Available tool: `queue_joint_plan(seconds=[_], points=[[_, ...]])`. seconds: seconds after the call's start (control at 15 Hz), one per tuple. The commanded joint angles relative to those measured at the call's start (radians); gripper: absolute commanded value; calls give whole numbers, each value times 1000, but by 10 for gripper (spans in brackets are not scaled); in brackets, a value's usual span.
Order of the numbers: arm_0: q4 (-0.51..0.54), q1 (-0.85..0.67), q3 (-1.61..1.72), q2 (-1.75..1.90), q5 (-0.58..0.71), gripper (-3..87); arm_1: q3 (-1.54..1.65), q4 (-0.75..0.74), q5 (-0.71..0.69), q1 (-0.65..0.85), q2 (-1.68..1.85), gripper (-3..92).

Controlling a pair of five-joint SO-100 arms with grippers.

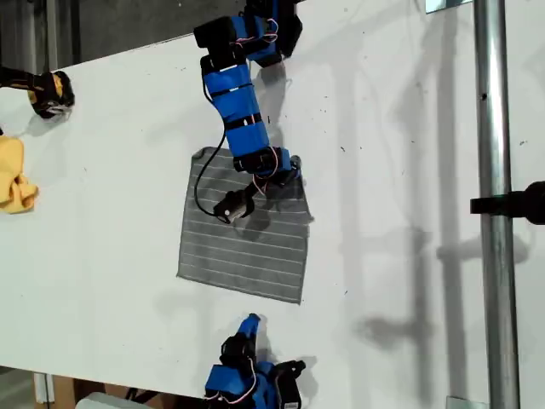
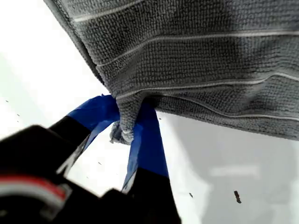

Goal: Grasp corners of a towel and fold twice.

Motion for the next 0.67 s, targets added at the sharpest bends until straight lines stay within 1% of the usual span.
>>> queue_joint_plan(seconds=[0.0, 0.13, 0.33, 0.47, 0.6], points=[[-32, 29, -216, -239, 35, -16, -60, -12, 12, -15, 6, -1], [-31, 38, -396, -456, 126, -16, -64, -14, 14, -17, 6, -1], [-34, 64, -574, -627, 307, -16, -67, -14, 17, -21, 12, -1], [29, 83, -719, -781, 370, -16, -67, -14, 18, -21, 12, -1], [114, 106, -888, -985, 397, -16, -69, -15, 18, -18, 14, -1]])
